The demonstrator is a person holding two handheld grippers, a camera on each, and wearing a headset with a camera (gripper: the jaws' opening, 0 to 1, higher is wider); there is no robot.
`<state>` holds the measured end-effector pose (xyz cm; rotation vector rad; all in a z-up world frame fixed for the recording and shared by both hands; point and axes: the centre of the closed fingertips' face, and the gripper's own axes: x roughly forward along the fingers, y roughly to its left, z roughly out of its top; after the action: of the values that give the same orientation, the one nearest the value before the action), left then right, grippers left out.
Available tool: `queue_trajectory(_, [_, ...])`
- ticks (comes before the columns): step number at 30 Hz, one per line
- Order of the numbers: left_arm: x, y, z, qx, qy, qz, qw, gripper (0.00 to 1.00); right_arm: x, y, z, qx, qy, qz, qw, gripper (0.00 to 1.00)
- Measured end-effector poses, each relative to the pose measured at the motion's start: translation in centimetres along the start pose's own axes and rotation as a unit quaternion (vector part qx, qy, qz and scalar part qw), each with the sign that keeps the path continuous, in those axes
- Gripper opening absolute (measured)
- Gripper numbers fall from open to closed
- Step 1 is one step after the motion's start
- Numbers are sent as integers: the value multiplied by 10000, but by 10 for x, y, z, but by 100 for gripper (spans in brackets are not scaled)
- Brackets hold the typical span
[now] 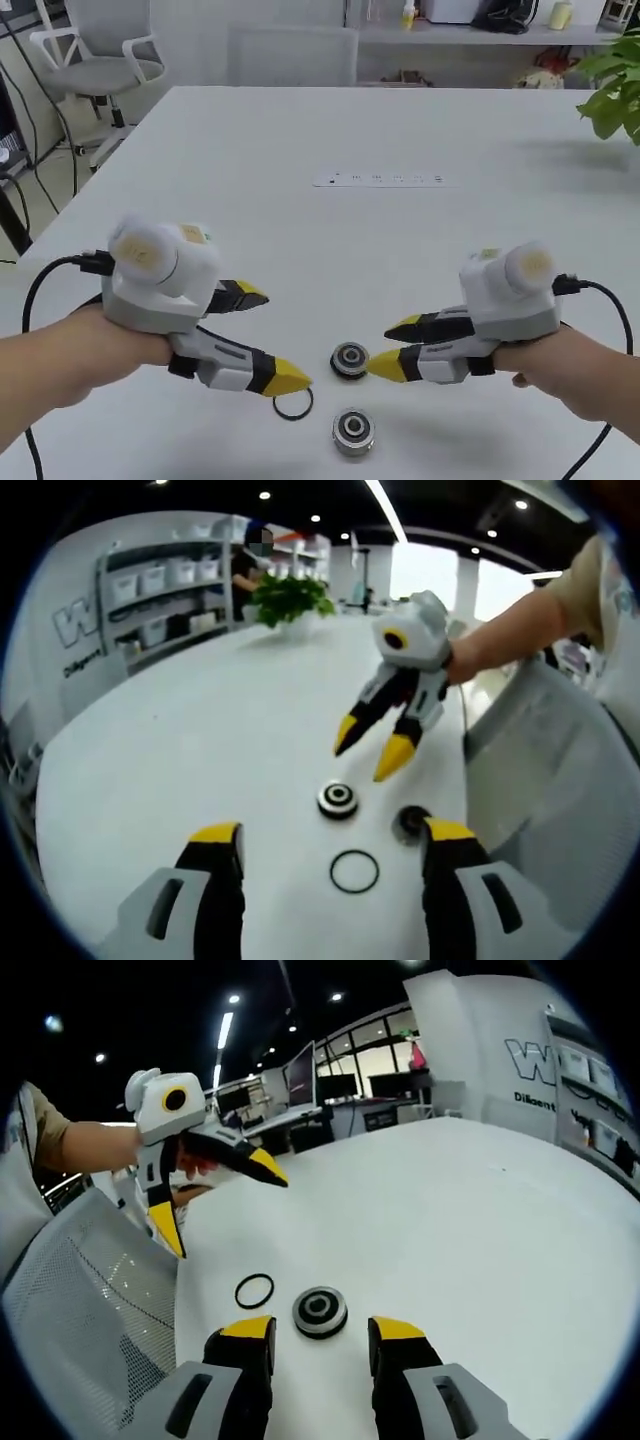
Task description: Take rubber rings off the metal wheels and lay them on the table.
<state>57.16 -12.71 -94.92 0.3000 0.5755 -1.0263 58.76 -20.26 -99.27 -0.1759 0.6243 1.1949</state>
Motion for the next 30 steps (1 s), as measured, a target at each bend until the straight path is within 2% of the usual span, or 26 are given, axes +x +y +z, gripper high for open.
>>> queue_trajectory(13, [22, 5, -3, 20, 87, -94, 9999, 65, 14, 0, -10, -271, 144, 57, 9995, 33])
queue_trajectory(18, [31, 2, -4, 54, 122, -147, 9998, 63, 16, 0, -13, -322, 174, 73, 9993, 32])
queue_trajectory(30, [52, -1, -5, 95, 155, -248, 9995, 52, 17, -1, -13, -335, 133, 79, 9993, 32])
